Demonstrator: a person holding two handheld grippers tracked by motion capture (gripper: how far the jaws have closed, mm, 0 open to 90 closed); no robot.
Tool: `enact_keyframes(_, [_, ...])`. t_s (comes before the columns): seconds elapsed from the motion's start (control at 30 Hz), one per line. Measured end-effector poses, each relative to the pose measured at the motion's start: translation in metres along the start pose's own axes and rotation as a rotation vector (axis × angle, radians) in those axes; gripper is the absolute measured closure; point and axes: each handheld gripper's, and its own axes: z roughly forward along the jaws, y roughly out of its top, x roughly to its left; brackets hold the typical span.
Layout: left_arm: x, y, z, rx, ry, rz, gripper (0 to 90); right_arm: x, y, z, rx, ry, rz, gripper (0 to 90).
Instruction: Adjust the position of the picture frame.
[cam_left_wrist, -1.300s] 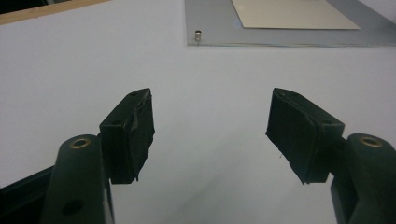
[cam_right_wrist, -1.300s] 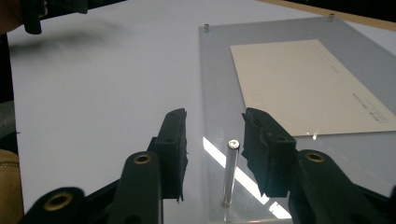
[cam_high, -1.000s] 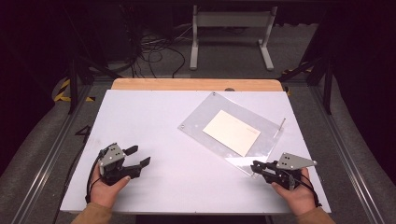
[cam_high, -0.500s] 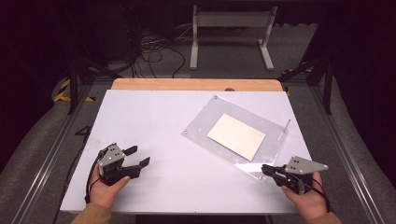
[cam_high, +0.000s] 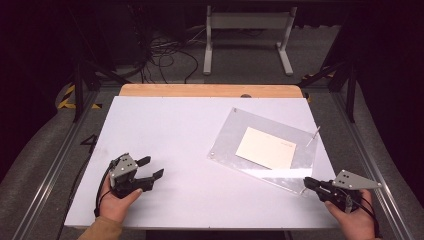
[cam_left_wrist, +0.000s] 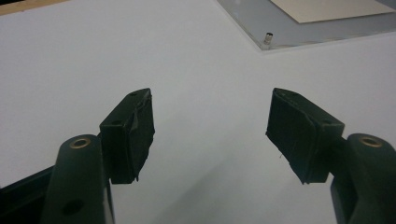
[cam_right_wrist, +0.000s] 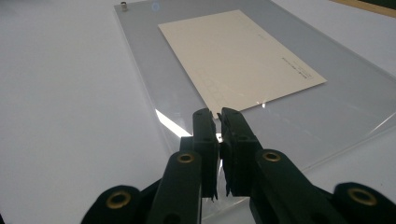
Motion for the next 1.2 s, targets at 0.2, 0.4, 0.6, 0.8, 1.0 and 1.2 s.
enact_keyframes(0.2, [-0.019,0.023,0.024,0.047,-0.09,0.041,46.4,-0.002,-0.003,-0.001,-0.034,-0.01,0.043,73.4])
enact_keyframes(0.4, [-0.037,0.052,0.062,0.082,-0.18,0.088,51.7,0.0,-0.003,-0.003,-0.082,-0.024,0.04,58.6])
enact_keyframes(0.6, [-0.05,0.073,0.106,0.183,-0.229,0.149,51.2,-0.001,-0.006,-0.003,-0.097,-0.02,0.05,58.2])
enact_keyframes(0.8, [-0.053,0.085,0.129,0.216,-0.238,0.16,52.4,-0.001,-0.008,-0.006,-0.111,-0.021,0.056,58.5])
enact_keyframes(1.0, [-0.051,0.089,0.147,0.221,-0.248,0.15,58.7,-0.001,-0.009,-0.007,-0.115,-0.021,0.057,59.4])
enact_keyframes(1.2, [-0.047,0.09,0.16,0.228,-0.264,0.138,65.3,0.0,-0.01,-0.008,-0.118,-0.02,0.061,59.7])
